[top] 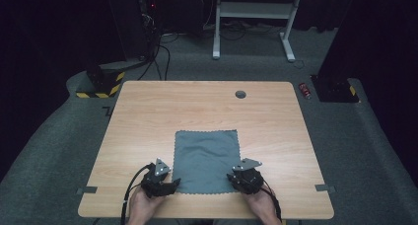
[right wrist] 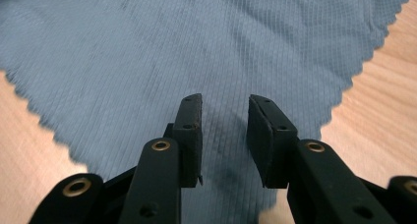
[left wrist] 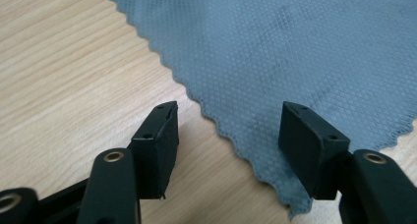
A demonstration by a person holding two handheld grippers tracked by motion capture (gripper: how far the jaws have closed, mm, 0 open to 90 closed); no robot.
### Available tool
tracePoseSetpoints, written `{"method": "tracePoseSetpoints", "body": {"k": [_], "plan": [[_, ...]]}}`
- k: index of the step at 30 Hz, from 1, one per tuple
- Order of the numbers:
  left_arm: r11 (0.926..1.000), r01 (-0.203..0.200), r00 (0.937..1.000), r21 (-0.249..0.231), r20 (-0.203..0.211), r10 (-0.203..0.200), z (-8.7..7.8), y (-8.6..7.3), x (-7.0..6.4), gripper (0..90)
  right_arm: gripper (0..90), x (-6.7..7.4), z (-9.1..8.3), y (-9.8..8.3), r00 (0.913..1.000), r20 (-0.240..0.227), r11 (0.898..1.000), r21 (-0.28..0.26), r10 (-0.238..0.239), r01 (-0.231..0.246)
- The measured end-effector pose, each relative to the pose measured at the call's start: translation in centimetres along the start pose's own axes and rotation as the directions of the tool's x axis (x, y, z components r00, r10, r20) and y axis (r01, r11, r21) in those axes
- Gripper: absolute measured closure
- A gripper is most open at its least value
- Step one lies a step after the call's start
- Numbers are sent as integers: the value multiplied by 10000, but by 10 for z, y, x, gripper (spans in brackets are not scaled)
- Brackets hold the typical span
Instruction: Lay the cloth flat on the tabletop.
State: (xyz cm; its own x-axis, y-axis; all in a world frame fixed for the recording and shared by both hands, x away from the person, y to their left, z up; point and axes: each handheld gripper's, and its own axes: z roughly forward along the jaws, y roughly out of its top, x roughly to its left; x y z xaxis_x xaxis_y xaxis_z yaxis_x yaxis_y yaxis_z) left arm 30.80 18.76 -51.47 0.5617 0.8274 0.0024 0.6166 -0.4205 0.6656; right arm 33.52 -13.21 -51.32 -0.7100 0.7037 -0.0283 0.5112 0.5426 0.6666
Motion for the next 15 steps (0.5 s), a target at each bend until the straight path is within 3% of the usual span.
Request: {"method": "tracePoseSetpoints", "body": {"k": [9, 15], "plan": [[9985, 165, 9997, -514, -178, -174, -9, -17, -5, 389, 659, 3, -9, -14, 10000, -45, 9997, -247, 67, -68], [9992, 141, 9997, -375, -184, -148, -12, -19, -7, 370, 650, 1, -9, -14, 9999, -151, 9996, -265, -67, 63]]}}
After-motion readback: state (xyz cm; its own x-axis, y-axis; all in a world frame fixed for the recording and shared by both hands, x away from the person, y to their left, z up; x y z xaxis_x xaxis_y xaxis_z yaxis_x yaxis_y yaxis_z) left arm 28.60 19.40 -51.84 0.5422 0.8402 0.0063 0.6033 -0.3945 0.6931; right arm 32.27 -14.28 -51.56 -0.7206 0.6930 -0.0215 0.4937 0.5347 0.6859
